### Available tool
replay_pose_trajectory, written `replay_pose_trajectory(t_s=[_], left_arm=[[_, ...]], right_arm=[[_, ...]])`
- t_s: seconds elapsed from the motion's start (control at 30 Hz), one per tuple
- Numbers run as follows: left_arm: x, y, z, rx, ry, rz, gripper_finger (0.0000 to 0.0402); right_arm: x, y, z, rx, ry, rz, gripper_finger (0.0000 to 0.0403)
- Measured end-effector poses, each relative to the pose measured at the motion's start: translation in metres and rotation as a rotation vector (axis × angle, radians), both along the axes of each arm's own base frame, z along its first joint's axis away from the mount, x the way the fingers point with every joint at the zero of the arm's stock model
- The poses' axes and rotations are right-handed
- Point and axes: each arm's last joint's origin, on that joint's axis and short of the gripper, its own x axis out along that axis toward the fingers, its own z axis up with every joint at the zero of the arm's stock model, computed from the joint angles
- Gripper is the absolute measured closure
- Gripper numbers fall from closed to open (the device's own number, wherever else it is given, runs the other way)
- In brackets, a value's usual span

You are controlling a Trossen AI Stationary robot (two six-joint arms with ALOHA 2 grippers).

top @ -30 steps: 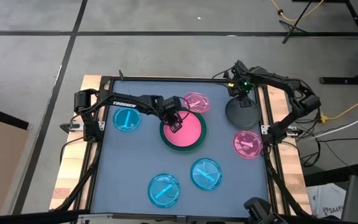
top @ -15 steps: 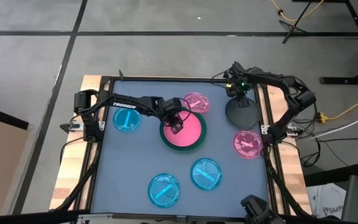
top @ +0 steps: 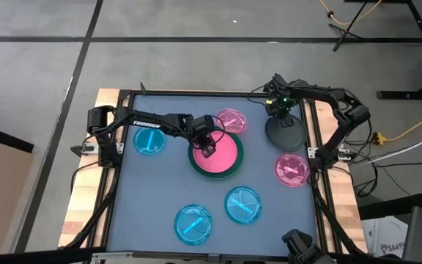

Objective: Stack plastic plates
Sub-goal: Stack the black plate on top of the pink plate

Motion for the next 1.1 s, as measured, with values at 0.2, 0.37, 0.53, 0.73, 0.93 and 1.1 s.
replay_pose_trajectory(t_s=[0.2, 0.37, 0.53, 0.73, 0.93, 1.1], left_arm=[[0.0, 0.0, 0.0, 0.0, -0.001, 0.0, 0.0338], [0.0, 0.0, 0.0, 0.0, -0.001, 0.0, 0.0338], [0.0, 0.001, 0.0, 0.03, 0.002, 0.018, 0.0338], [0.0, 0.002, 0.0, 0.069, 0.011, 0.03, 0.0338], [0.0, 0.002, 0.0, 0.087, 0.018, -0.002, 0.0338], [-0.002, 0.002, 0.004, 0.097, 0.017, -0.016, 0.0338]], right_arm=[[0.0, 0.0, 0.001, -0.004, -0.002, 0.003, 0.0371], [0.0, 0.0, 0.002, -0.003, -0.002, 0.004, 0.0395], [-0.001, 0.0, 0.002, 0.007, 0.005, 0.003, 0.04], [0.0, 0.001, 0.016, 0.091, 0.042, 0.004, 0.0402], [0.006, -0.007, 0.041, 0.092, 0.028, 0.002, 0.0402], [0.011, -0.014, 0.063, 0.08, -0.016, -0.01, 0.0401]])
